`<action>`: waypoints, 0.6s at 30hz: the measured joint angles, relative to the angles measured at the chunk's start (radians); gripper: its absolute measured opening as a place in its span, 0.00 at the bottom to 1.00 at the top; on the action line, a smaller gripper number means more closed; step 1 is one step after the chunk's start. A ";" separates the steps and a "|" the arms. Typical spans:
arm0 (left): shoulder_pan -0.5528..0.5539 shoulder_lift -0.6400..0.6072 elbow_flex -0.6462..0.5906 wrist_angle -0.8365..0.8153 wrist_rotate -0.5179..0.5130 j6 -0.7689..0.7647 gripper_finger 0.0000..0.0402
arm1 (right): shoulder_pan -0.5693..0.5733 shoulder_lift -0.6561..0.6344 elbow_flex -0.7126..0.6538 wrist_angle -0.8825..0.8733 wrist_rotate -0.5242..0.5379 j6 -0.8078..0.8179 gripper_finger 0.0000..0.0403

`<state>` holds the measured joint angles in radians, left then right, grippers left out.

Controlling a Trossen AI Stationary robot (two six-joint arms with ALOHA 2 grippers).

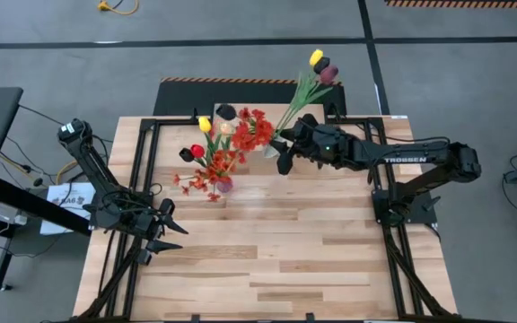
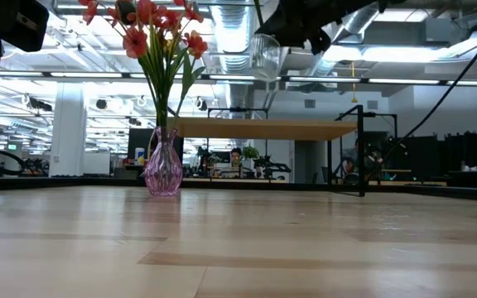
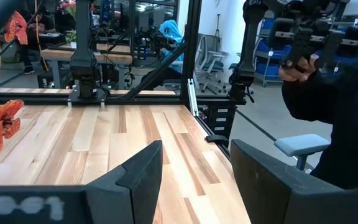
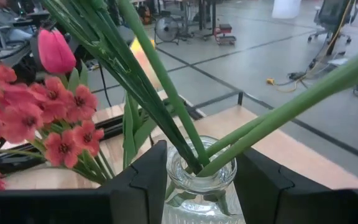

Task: Pick and place flowers into a vace then onto a shelf
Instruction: Put the transparent vase with flowers on the shelf

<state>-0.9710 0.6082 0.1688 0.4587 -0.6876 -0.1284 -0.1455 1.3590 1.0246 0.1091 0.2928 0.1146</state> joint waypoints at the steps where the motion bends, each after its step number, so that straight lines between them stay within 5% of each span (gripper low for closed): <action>1: 0.000 0.000 0.000 0.000 0.000 0.000 0.44 | 0.000 0.000 0.011 -0.005 0.000 -0.009 0.35; 18: 0.000 0.000 0.000 -0.002 0.011 0.000 0.44 | 0.001 0.000 0.102 -0.067 -0.001 -0.046 0.35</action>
<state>-0.9710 0.6081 0.1688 0.4572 -0.6769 -0.1287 -0.1448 1.3594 1.1263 0.0418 0.2920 0.0689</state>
